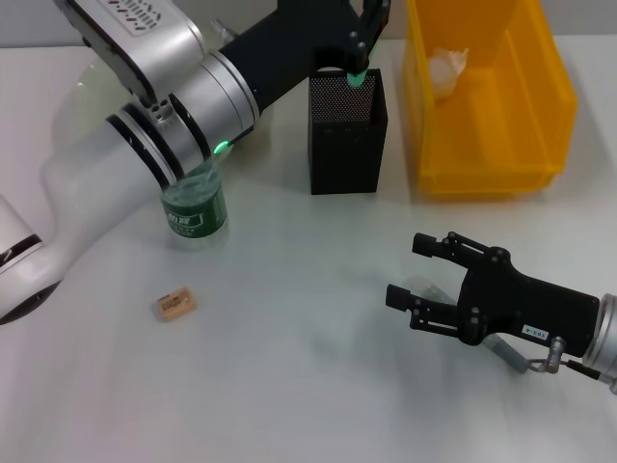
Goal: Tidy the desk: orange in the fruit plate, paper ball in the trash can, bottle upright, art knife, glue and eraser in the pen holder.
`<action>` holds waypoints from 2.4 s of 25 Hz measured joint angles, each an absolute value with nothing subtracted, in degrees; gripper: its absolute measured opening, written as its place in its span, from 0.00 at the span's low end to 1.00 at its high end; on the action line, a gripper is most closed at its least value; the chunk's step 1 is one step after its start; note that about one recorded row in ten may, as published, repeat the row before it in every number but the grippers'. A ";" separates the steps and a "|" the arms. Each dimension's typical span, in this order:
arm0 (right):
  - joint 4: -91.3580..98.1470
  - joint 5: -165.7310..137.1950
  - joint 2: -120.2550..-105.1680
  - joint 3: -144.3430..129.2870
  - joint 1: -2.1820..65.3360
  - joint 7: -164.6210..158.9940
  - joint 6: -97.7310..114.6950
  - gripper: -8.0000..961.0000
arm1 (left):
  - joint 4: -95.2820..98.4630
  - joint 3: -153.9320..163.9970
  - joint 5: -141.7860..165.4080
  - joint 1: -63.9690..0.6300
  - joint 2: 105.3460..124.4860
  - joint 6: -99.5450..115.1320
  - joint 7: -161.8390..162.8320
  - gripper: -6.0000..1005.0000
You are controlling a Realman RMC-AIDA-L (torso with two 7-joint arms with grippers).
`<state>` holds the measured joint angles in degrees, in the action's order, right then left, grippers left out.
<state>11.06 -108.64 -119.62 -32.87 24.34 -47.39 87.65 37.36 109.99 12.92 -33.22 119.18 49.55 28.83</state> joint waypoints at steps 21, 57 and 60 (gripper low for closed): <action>10.46 -108.63 -119.62 -32.87 24.79 -47.38 87.81 0.87 | 30.68 110.74 12.49 -36.11 119.18 44.76 28.65 0.24; 14.30 -108.80 -119.25 -33.35 22.53 -47.30 95.89 0.87 | 38.40 70.05 83.16 -16.22 117.97 96.32 59.17 0.72; 14.91 -108.91 -119.25 -33.22 21.78 -47.28 96.54 0.87 | 35.83 68.71 83.21 -16.77 117.33 96.24 59.23 0.72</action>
